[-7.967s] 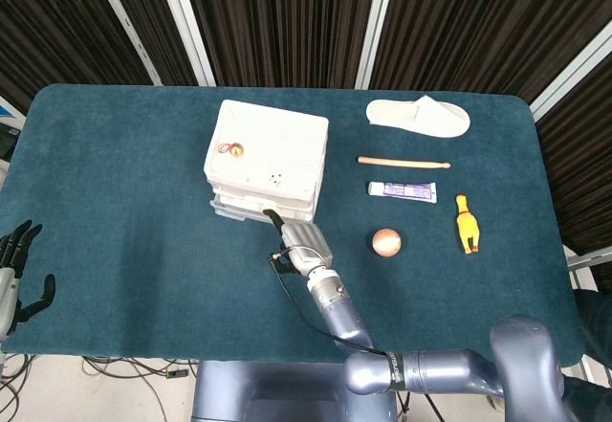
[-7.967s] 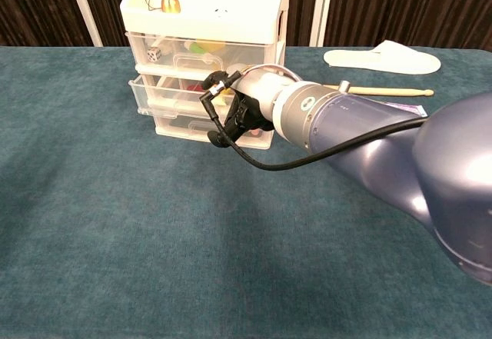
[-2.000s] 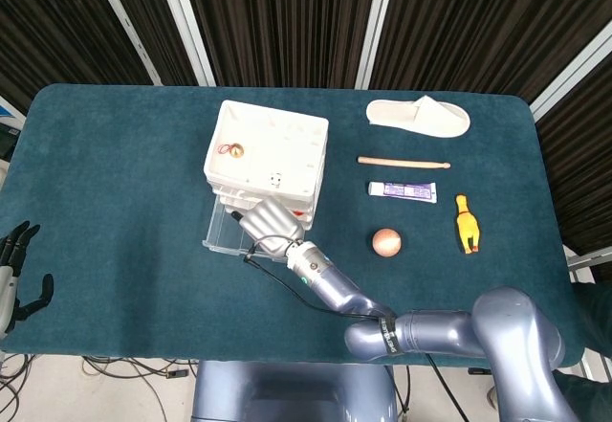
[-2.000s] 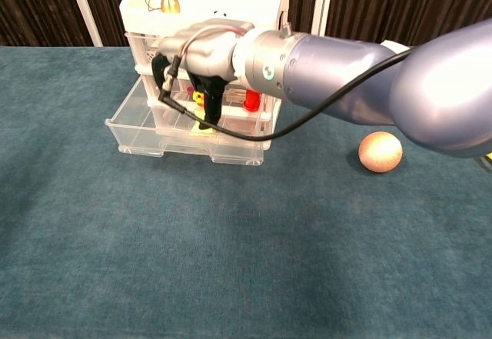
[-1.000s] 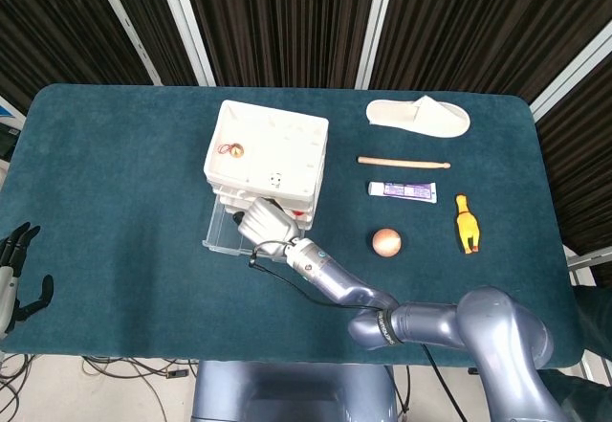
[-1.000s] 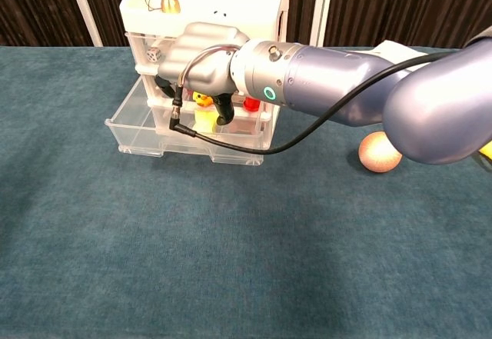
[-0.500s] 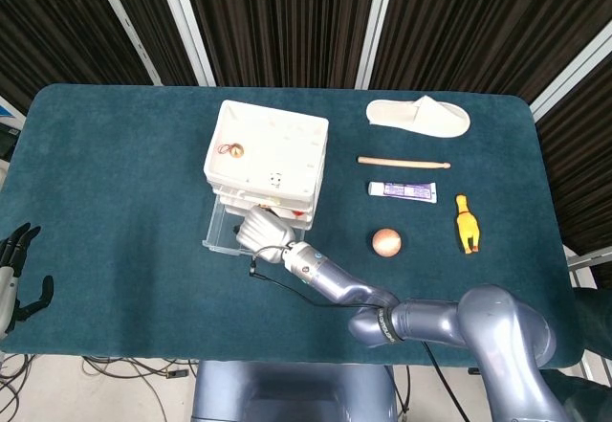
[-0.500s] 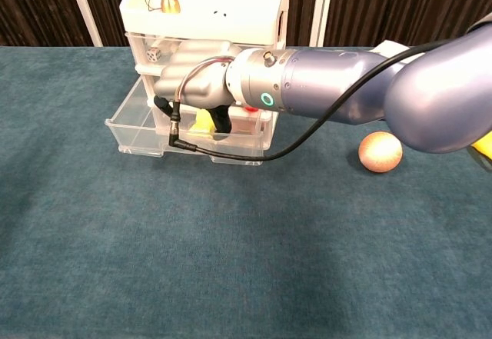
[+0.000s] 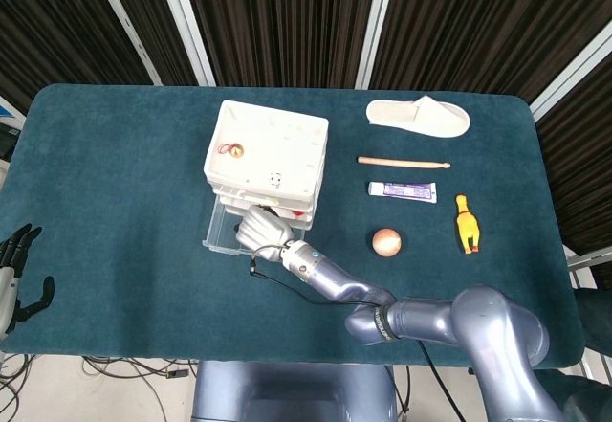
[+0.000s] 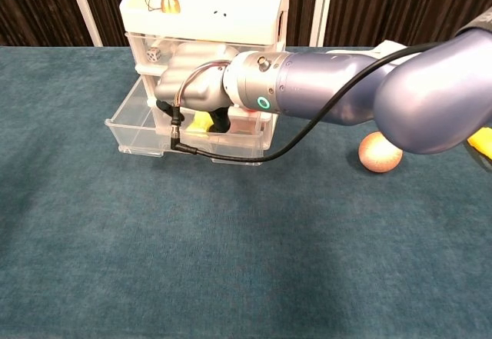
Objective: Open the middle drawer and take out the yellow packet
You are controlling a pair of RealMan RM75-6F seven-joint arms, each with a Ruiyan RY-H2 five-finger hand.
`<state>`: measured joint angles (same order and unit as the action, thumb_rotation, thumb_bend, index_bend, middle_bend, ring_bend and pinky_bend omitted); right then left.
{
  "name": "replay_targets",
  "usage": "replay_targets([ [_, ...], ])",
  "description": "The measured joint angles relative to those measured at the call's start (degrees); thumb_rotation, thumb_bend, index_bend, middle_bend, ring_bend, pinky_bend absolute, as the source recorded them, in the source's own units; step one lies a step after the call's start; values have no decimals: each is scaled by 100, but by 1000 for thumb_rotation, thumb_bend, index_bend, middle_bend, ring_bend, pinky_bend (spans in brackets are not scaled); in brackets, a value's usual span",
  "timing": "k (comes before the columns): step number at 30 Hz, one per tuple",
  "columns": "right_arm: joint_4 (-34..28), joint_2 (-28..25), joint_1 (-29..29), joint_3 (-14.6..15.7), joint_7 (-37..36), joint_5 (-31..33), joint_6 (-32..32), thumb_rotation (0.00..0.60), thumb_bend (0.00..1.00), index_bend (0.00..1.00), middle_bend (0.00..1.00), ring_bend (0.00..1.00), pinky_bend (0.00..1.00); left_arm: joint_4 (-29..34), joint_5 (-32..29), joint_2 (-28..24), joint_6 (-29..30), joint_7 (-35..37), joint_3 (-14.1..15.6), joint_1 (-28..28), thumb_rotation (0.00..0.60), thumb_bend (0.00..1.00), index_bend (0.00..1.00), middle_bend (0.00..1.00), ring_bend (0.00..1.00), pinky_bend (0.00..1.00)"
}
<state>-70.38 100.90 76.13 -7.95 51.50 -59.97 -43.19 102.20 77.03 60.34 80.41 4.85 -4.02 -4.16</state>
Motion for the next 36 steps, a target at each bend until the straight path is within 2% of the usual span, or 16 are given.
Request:
replay_targets([
  [3,-11,10,10,-20,1,43,14,600,423,407,1000,1000,1000,3,-4,-4,-5,3,2,0,600,511,17,0,0,0],
  [11,-7,19,28,-34,35,115,17,600,397,410,1000,1000,1000,27,-12,-29,-48,5,17,-9,600,511,16,0,0,0],
  [24,-72,-30,140,-48,309,601,129,600,384,412,1000,1000,1000,48,-30,-45,-71,-2,21,-17,600,511,16,0,0,0],
  [36,-106,-24,196,5,274,755,129,600,383,460,1000,1000,1000,65,-47,-57,-84,-10,24,-21,600,511,17,0,0,0],
])
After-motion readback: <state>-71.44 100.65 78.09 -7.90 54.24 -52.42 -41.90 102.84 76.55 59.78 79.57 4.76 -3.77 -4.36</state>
